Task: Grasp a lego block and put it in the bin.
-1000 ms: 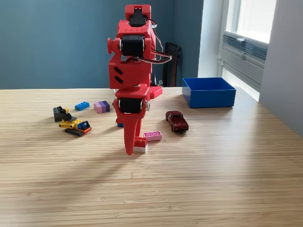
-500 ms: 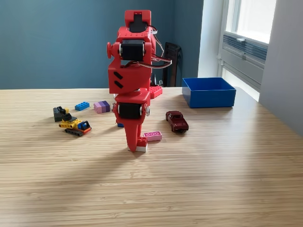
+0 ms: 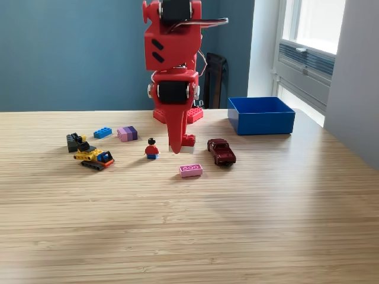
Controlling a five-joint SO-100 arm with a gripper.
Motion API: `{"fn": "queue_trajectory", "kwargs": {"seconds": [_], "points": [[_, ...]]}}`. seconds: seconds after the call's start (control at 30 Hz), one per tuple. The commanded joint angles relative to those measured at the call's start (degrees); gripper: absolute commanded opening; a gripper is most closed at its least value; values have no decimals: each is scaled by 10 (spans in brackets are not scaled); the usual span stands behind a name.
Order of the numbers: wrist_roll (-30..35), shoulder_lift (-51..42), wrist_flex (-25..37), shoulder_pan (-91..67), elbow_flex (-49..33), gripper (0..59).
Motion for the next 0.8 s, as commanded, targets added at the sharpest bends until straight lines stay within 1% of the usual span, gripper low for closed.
{"fn": "queue_trajectory", "kwargs": {"seconds": [0.03, 0.1, 0.2, 0.43, 0.67, 0.8], "points": [[-11, 38, 32, -31, 49, 0], [-11, 69, 31, -57, 78, 0], [-10, 125, 30, -105, 160, 0], [32, 273, 29, -260, 301, 0], [70, 405, 28, -433, 403, 0], [91, 453, 27, -545, 443, 0]]}}
